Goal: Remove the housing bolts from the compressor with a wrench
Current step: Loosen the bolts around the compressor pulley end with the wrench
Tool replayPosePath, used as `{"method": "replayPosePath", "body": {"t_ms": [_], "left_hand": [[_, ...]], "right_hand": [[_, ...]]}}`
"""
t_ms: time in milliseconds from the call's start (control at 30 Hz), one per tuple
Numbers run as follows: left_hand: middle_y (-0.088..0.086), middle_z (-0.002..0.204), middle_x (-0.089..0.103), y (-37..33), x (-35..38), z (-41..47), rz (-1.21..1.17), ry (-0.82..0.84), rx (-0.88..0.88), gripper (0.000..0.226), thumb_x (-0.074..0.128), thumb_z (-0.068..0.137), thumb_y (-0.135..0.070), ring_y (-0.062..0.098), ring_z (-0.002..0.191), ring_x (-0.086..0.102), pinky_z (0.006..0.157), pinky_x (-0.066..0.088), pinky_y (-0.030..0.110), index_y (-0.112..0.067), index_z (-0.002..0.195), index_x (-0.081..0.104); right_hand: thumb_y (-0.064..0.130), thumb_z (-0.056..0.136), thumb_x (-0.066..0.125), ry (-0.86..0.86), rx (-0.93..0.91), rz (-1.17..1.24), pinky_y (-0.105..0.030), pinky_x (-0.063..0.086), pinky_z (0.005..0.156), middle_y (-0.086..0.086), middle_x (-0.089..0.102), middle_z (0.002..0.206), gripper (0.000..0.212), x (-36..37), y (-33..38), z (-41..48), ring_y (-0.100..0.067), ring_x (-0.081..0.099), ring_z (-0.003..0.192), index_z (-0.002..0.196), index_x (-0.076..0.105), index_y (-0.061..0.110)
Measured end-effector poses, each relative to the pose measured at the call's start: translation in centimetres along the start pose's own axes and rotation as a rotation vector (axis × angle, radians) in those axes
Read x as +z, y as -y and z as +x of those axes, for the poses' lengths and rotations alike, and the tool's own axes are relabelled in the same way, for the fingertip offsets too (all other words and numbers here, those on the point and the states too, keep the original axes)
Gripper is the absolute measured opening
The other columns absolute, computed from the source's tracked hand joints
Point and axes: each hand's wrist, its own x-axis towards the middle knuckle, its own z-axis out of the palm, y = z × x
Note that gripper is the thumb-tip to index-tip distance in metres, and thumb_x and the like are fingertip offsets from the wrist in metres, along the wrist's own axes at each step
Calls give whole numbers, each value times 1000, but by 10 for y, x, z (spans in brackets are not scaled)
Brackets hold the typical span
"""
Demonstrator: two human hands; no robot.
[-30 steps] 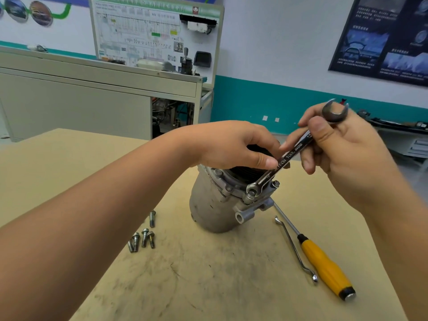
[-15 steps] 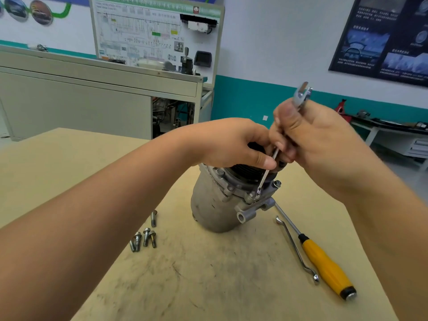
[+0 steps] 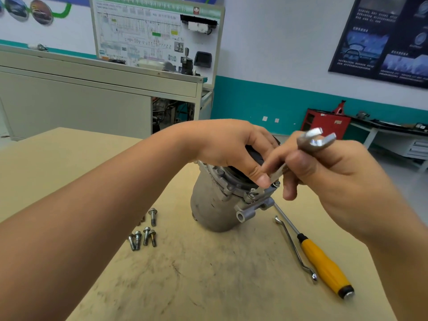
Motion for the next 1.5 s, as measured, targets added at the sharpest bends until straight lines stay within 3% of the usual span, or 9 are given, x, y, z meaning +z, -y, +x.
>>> {"method": "replayPosePath", "body": {"t_ms": [233,333,433,633,833,1100,1267,1400,1500], "left_hand": [[-26,119,51,1,2,1,-8,-13,13,18,64,62,-52,-9,112,43,92,34,9,-54,79,64],[-31,115,48,2,2,2,-2,-14,11,16,66,73,-47,-16,110,37,78,31,-6,-58,83,62],[-29,115,49,4,3,3,32,-38,6,23,66,85,-36,-11,107,42,81,31,-4,-58,88,59],[-15,121,54,4,4,2,50,-79,12,18,64,88,-32,1,112,47,101,40,24,-49,94,59],[-12,118,55,5,4,3,107,-85,-10,10,59,91,-35,10,114,49,102,40,35,-37,100,61],[-24,94,51,7,5,4,93,-125,-50,11,61,91,-27,-6,94,50,89,38,13,-25,101,66],[-9,90,65,6,5,4,54,-157,-66,14,70,84,-26,1,83,57,81,43,15,-13,88,66],[-19,98,58,4,5,3,51,-128,-33,25,74,78,-33,-2,97,53,89,41,16,-18,97,68],[-17,110,58,4,4,2,39,-109,-37,29,75,77,-35,0,106,51,96,38,18,-20,101,70]], "right_hand": [[64,81,54,-166,-20,271,-23,49,66,4,61,77,41,5,-22,-22,-14,57,68,86,63,24],[55,89,44,-363,-48,247,-22,43,60,6,56,68,37,13,-30,-22,-13,47,62,91,48,18],[34,101,34,-448,16,246,-22,39,56,5,55,62,22,9,-33,-13,-12,42,55,91,45,18],[36,88,36,-302,71,179,-15,37,46,-6,53,57,27,-3,-27,9,-5,43,45,84,53,16],[32,85,43,-322,109,302,-18,40,36,-2,68,65,22,-2,-24,22,-11,52,36,85,52,12],[28,91,48,-224,67,114,-15,40,46,9,54,56,13,11,-20,31,-3,43,45,82,52,19],[17,96,46,-107,-8,61,-11,40,49,4,62,66,21,11,-16,25,-4,46,47,86,62,25],[38,87,52,-100,-7,109,-19,42,48,-20,57,73,19,8,-17,13,-13,50,50,81,67,29],[44,82,52,-136,-9,173,-21,47,53,-18,60,77,27,8,-19,3,-13,56,55,81,70,24]]}}
